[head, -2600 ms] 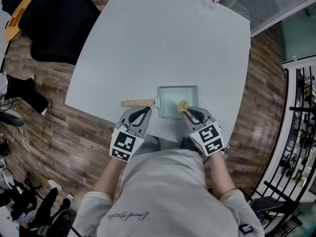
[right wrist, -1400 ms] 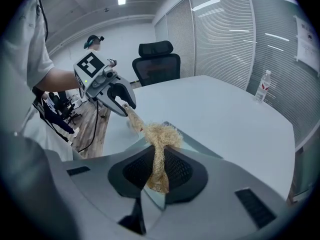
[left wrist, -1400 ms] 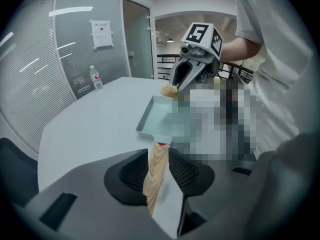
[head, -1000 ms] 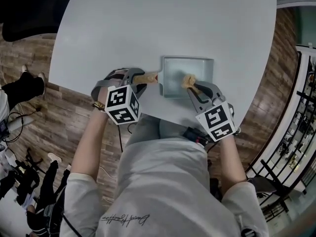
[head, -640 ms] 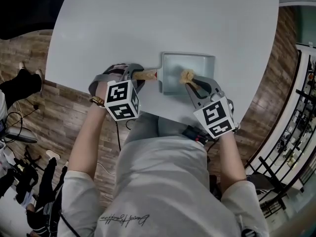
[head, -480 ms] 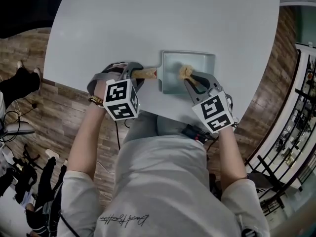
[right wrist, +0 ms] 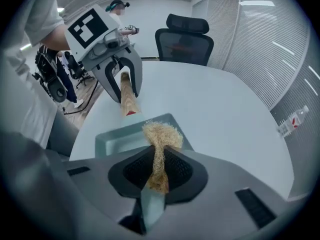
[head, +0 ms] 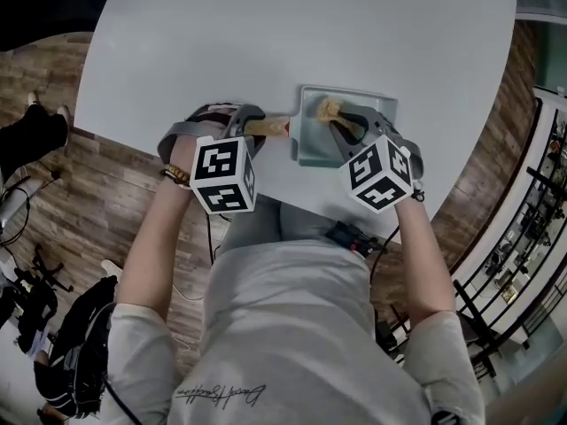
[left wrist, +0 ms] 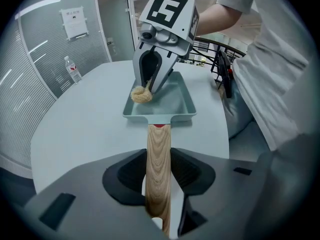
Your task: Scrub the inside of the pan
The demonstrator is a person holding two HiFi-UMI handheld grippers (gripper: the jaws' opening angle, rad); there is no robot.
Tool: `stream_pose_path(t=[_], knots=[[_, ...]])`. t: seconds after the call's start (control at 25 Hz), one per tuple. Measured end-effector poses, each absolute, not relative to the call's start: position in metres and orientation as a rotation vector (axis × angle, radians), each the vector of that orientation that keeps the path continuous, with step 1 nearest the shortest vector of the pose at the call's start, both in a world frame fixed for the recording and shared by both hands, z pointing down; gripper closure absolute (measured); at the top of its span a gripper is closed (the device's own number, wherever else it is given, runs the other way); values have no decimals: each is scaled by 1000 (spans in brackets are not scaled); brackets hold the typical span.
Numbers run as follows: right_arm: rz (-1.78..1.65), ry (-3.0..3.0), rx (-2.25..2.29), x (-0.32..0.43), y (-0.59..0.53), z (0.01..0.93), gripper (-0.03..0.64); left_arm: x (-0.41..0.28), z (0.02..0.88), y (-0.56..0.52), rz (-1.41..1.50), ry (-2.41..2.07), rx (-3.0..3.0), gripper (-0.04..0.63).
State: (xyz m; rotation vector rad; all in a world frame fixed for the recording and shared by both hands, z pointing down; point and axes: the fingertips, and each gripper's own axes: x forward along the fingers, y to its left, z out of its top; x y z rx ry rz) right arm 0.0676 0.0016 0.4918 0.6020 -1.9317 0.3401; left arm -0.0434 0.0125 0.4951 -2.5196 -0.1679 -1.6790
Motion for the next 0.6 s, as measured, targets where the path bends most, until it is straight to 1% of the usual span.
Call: stream_pose_path(t=[0.36,0.6], knots=[[174,-1838,424,46,-14,523,548,-46,501,14,-1680,-176,-2509,440],[138,-1750,376,42,-14,531,548,-48,501,13,-1681,-177,-2501,440]])
